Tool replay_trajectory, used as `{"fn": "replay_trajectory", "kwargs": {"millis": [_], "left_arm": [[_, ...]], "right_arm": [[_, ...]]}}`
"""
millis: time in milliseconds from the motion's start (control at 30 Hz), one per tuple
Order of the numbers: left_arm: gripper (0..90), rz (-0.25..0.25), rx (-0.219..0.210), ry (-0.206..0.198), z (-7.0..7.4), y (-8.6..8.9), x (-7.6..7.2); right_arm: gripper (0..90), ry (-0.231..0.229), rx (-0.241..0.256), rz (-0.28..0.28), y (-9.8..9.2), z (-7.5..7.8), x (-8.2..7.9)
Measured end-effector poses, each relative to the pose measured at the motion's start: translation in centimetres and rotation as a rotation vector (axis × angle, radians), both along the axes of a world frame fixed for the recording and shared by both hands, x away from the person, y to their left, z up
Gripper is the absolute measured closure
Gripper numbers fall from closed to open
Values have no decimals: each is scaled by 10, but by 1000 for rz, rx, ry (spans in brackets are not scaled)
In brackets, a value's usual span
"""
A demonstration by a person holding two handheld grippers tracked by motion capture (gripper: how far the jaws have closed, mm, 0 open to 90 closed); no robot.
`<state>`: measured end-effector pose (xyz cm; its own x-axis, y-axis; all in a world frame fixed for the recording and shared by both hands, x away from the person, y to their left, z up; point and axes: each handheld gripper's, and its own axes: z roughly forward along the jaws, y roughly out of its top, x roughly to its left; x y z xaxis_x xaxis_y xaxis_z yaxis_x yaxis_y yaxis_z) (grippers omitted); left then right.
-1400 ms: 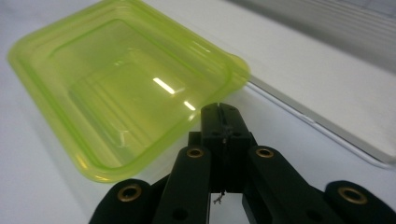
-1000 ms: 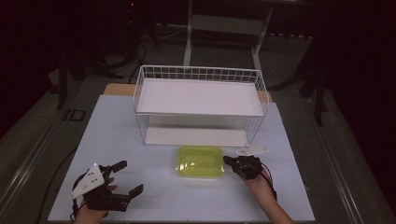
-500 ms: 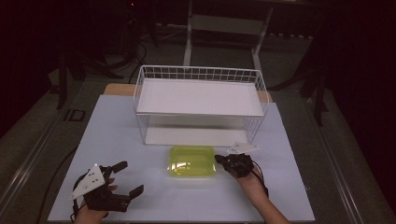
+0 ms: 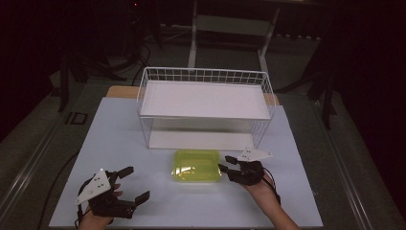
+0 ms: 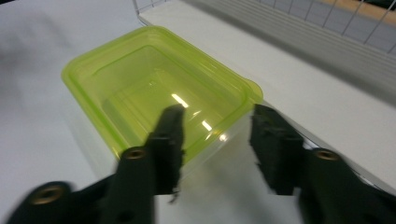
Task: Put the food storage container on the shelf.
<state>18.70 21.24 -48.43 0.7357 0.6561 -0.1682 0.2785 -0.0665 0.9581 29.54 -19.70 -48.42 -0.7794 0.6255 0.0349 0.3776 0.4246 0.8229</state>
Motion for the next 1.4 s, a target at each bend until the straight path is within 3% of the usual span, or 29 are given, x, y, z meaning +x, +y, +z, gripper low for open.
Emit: {"fn": "replay_trajectory", "kwargs": {"millis": [167, 200, 300, 400, 467, 533, 667, 700, 800, 1000, 1033, 1067, 1100, 1200, 1300, 1400], "left_arm": [[20, -21, 31, 6, 1, -7, 4], [20, -26, 43, 7, 2, -9, 5], [20, -35, 77, 29, 4, -13, 9], [20, -46, 91, 44, 7, -16, 14], [20, -48, 88, 48, 11, -19, 19], [19, -45, 77, 50, 14, -22, 24], [19, -63, 34, 93, 18, -28, 38], [19, -54, 35, 102, 18, -30, 41], [20, -27, 32, 116, 19, -34, 48], [20, -54, 34, 210, 18, -42, 65], [20, -54, 34, 210, 18, -42, 65], [20, -64, 64, 251, 17, -45, 71], [20, -61, 69, 266, 16, -47, 73], [20, -54, 54, 321, 13, -50, 79], [20, -1, 76, 374, 10, -54, 85], [21, 3, 88, 464, 5, -57, 92]], "right_arm": [[188, 2, 65, 34, -3, 6, -7], [160, 7, 73, 38, -3, 7, -7], [142, 9, 99, 36, -6, 12, -8], [142, -16, 130, -9, -8, 18, -10], [149, -67, 116, -46, -8, 21, -12], [156, -53, 112, -41, -8, 23, -11], [184, -43, 120, -37, -9, 23, -8], [183, -33, 141, -36, -10, 23, -7], [218, 64, 107, -49, -9, 23, -4], [204, 122, 104, -78, -9, 19, 2], [204, 122, 104, -78, -9, 19, 2], [203, 137, 111, -83, -10, 20, 4], [195, 200, 157, -72, -11, 21, 9], [146, 249, 147, -77, -7, 19, 11], [137, 313, 165, -77, -3, 16, 14], [125, 367, 174, -92, 0, 13, 19]]}}
